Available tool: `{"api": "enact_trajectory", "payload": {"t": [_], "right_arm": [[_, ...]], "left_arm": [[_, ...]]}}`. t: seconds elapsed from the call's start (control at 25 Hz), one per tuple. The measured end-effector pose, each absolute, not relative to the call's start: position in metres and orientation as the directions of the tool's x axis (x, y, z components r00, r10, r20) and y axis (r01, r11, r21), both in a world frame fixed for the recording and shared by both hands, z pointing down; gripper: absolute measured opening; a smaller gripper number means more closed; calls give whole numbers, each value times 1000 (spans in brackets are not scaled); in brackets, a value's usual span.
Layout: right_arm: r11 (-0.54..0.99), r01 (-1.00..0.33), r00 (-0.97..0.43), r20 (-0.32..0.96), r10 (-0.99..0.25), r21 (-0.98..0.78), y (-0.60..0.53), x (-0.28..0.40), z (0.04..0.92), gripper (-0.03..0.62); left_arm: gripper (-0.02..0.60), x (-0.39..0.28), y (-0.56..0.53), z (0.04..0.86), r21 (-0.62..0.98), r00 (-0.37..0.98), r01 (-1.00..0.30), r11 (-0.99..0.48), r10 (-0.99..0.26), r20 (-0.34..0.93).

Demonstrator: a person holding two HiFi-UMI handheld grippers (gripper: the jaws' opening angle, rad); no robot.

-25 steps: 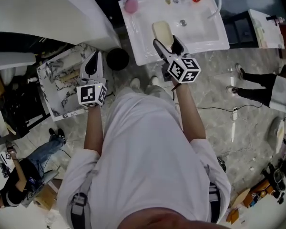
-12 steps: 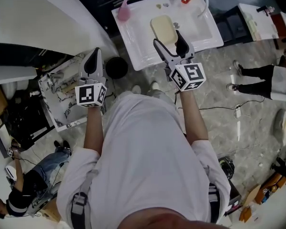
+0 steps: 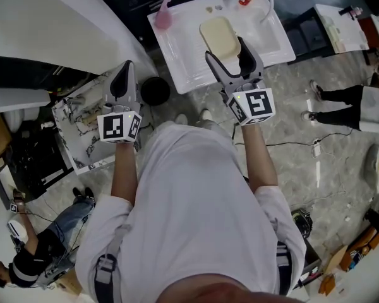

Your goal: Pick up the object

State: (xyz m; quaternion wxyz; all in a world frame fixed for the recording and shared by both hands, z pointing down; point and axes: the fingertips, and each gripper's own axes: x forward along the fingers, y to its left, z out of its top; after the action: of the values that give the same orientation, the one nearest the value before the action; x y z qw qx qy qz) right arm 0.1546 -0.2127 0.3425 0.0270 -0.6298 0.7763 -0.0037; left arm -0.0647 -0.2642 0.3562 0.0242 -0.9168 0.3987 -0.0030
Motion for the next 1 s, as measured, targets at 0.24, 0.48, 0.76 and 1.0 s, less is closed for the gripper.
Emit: {"api": "enact_trajectory", "payload": {"t": [0.24, 0.48, 0.76, 1.0], "right_arm": [[184, -983, -184, -44, -982, -8, -208, 162, 341, 371], [181, -983, -181, -56, -982, -6, -204, 166, 338, 371], [183, -983, -183, -57, -982, -10, -202, 171, 339, 371], [188, -982, -188, -58, -981, -3, -202, 172, 341, 371]], "left_arm": [[2, -56, -256, 350, -57, 694, -720, -692, -720, -20], [0, -51, -249, 345, -58, 701, -713, -699, -712, -27], [2, -43, -242, 345, -63, 706, -708, -704, -708, -23], [1, -38, -240, 346, -59, 710, -704, -708, -704, -19]]}}
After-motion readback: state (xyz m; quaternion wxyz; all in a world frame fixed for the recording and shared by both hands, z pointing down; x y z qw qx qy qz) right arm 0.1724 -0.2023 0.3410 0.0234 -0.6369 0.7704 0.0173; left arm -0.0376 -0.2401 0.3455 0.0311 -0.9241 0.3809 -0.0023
